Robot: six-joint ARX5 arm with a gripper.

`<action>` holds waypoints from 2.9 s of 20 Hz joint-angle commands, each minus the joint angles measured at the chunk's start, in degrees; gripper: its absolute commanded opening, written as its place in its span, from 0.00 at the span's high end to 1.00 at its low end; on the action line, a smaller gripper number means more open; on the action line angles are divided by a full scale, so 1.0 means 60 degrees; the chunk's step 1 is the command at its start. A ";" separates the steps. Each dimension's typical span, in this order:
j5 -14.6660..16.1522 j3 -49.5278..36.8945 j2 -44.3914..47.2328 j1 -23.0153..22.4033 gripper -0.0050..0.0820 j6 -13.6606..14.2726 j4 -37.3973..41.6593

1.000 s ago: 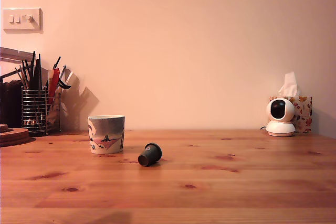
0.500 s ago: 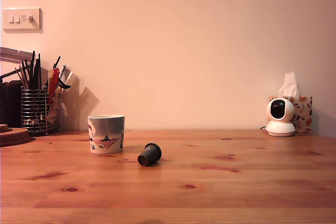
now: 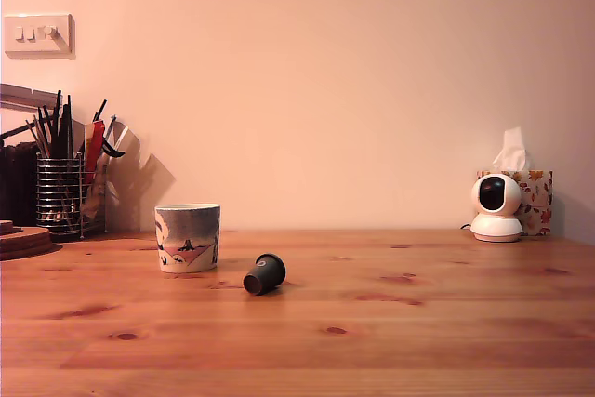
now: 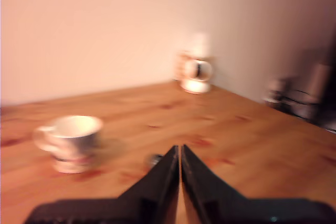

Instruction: Pick up the coffee capsules on the table and drop them inside the coffee cup

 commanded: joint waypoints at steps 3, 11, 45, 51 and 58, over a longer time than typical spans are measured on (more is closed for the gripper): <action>-0.0295 -0.0084 0.0852 -0.0171 0.56 -0.0026 0.0616; 0.0379 -0.0084 0.3107 -0.0998 0.41 -0.0277 0.2342; -0.2091 0.1104 1.4116 -0.2189 0.33 0.1104 1.0316; -0.2317 0.2178 1.5544 -0.2317 0.32 0.1304 1.0313; -0.2320 0.3166 1.6385 -0.2361 0.32 0.1311 1.0229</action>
